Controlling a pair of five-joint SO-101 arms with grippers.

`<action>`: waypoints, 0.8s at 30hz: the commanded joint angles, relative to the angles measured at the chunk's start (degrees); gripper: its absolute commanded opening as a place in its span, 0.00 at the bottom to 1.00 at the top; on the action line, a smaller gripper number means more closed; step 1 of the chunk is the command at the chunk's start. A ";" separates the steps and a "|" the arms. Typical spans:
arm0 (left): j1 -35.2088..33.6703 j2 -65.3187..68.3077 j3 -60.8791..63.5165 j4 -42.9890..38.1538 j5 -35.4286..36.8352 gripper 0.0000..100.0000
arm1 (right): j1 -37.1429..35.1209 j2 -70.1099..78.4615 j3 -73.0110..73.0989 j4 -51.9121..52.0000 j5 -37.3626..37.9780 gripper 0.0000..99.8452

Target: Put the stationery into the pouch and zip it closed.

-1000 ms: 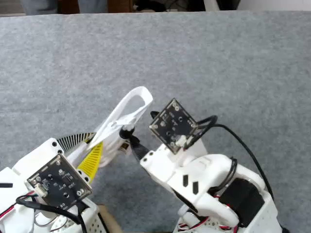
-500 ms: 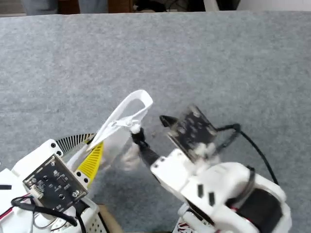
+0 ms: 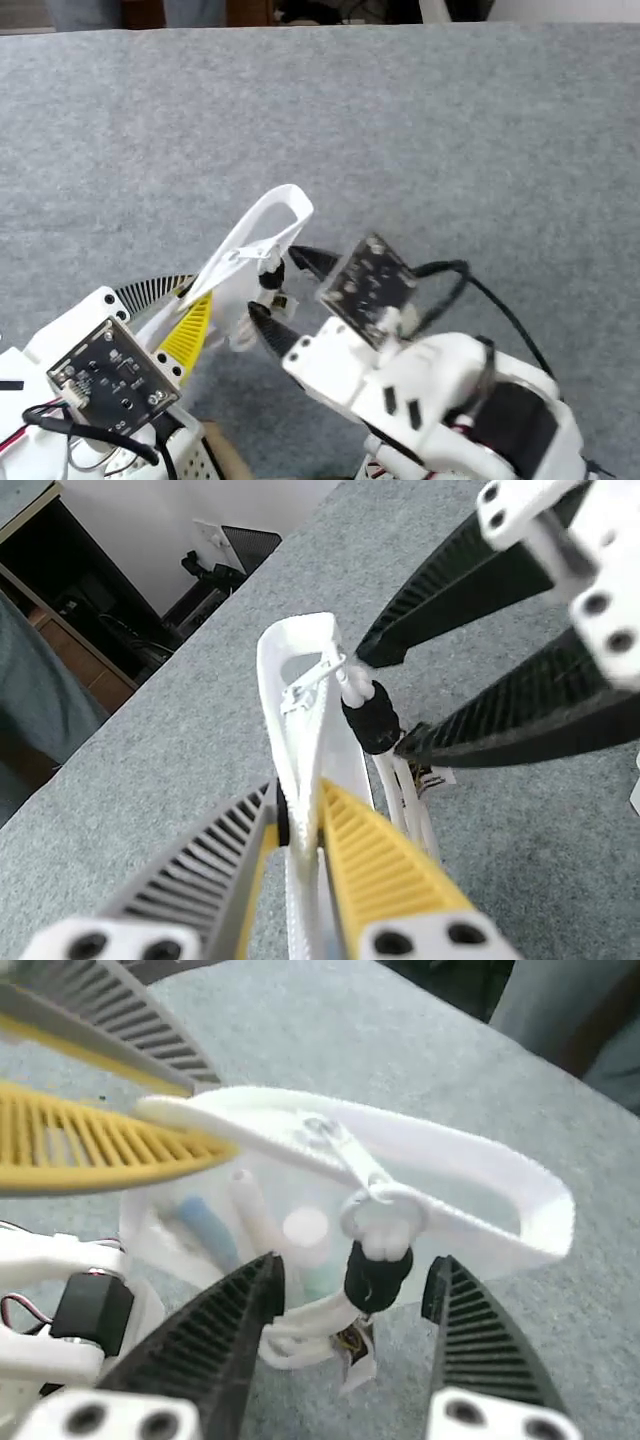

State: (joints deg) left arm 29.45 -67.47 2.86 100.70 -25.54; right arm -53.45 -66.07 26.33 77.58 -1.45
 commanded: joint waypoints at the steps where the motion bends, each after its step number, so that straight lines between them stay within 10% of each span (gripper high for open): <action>1: 0.22 0.53 -3.12 0.00 0.44 0.03 | -0.53 0.57 2.24 -2.90 -0.26 0.24; 24: 0.22 0.53 -2.77 0.00 0.53 0.03 | 8.00 0.04 8.40 -17.41 5.80 0.01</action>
State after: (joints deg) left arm 29.27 -67.47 1.98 100.70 -25.54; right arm -46.07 -65.80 35.12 62.29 3.82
